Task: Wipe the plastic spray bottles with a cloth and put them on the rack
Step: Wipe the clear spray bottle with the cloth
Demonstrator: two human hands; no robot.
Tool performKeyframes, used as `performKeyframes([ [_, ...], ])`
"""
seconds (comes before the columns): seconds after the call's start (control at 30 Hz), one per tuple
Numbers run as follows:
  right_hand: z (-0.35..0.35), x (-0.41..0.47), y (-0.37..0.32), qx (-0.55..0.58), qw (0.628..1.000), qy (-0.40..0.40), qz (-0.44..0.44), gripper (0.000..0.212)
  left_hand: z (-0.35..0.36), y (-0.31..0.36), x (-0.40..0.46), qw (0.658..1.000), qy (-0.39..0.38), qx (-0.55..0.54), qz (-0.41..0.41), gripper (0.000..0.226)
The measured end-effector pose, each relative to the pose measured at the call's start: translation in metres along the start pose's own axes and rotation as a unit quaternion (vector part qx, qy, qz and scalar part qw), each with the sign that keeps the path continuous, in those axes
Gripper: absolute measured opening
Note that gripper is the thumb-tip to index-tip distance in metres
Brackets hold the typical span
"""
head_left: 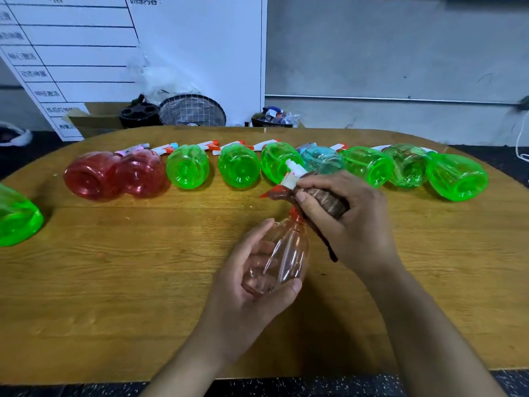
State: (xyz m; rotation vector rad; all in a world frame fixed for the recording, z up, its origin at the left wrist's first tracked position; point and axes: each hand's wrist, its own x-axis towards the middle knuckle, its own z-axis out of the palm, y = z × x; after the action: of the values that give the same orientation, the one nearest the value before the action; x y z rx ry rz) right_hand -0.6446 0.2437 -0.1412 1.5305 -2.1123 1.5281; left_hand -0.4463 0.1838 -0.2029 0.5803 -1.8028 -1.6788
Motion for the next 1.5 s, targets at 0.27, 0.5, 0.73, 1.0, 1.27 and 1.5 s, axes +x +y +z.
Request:
performKeyframes([
  [0.27, -0.003, 0.002, 0.007, 0.013, 0.999, -0.046, -0.009, 0.022, 0.0, 0.0, 0.001, 1.0, 0.021, -0.016, -0.003, 0.087],
  [0.5, -0.008, 0.003, 0.012, 0.011, 0.998, -0.054, -0.027, 0.02, 0.0, 0.0, 0.002, 0.999, 0.03, -0.016, -0.006, 0.089],
  [0.73, 0.0, 0.001, 0.011, -0.015, 0.999, -0.036, -0.02, 0.02, -0.001, 0.002, 0.006, 0.999, 0.033, -0.024, -0.011, 0.089],
  [1.0, -0.005, 0.011, -0.001, 0.184, 0.976, 0.089, 0.08, 0.018, -0.003, -0.001, -0.001, 0.998, -0.036, 0.055, 0.005, 0.088],
  [1.27, -0.011, 0.011, 0.002, 0.154, 0.982, -0.008, 0.109, 0.014, -0.004, -0.001, -0.004, 0.997, -0.048, 0.066, 0.006, 0.086],
  [1.5, -0.009, 0.01, 0.004, 0.177, 0.974, -0.014, 0.14, 0.011, -0.001, -0.002, -0.005, 0.999, -0.033, 0.025, -0.007, 0.082],
])
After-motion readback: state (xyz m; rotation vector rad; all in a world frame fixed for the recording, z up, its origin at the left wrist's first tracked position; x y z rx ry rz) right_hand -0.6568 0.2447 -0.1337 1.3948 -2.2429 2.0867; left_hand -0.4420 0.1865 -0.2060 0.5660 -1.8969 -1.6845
